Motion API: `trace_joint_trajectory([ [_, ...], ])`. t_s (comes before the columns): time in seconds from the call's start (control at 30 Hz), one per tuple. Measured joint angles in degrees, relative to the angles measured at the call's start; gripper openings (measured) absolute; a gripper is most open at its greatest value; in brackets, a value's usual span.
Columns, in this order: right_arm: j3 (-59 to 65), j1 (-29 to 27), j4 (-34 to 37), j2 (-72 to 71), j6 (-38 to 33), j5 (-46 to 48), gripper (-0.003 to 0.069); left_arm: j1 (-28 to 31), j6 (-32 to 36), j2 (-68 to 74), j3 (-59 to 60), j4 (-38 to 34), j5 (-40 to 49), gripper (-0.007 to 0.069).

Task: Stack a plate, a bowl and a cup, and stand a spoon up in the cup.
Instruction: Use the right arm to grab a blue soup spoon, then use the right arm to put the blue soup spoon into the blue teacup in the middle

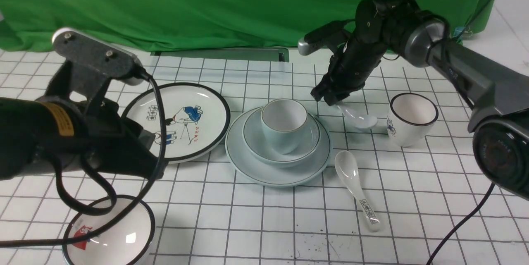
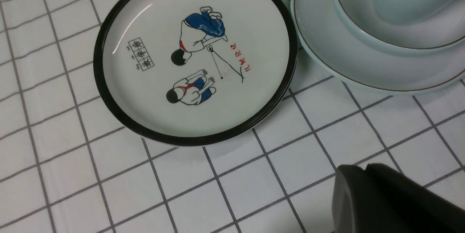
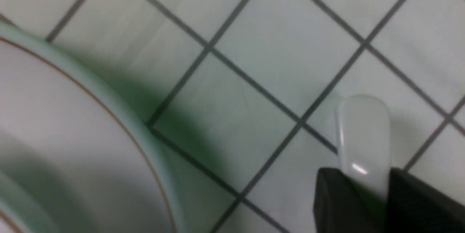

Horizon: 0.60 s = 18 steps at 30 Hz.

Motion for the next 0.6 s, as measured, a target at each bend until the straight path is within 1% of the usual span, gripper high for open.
trace_joint_trajectory([
  [0.13,0.0,0.0,1.2,-7.2,0.1,0.4,0.0164,0.0,0.0,0.0,0.0,-0.1,0.1,-0.0027],
  [0.23,0.1,0.0,3.8,-12.8,-0.3,0.4,0.0164,0.0,0.0,0.0,0.0,-0.1,0.2,-0.0027],
  [0.33,3.1,-0.1,13.6,-21.4,-6.6,-0.6,0.0164,0.0,0.0,0.0,0.0,-0.7,1.0,-0.0027],
  [0.37,4.3,-0.1,15.2,-22.3,-7.8,-1.1,0.0164,0.0,0.0,0.0,0.0,-0.8,1.0,-0.0027],
  [0.4,6.3,-0.1,18.6,-23.9,-10.6,-1.8,0.0164,0.0,0.0,0.0,0.0,-0.9,1.1,-0.0027],
  [0.47,14.8,0.0,31.5,-28.9,-21.7,-5.0,0.0164,0.0,0.0,-0.1,0.0,-1.2,1.6,-0.0027],
  [0.5,18.8,0.1,36.0,-30.5,-26.1,-7.4,0.0164,0.0,0.0,-0.3,0.0,-1.2,1.9,-0.0027],
  [0.53,19.7,0.1,36.0,-30.8,-27.1,-7.4,0.0164,0.0,0.0,-0.3,0.0,-1.2,1.9,-0.0027],
  [0.57,23.2,0.2,40.1,-31.9,-30.0,-9.4,0.0164,0.0,-0.1,-0.6,0.0,-1.3,2.0,-0.0027],
  [0.6,30.3,0.7,46.5,-34.1,-38.9,-14.5,0.0164,0.0,-0.1,-1.5,0.0,-1.3,2.1,-0.0027],
])
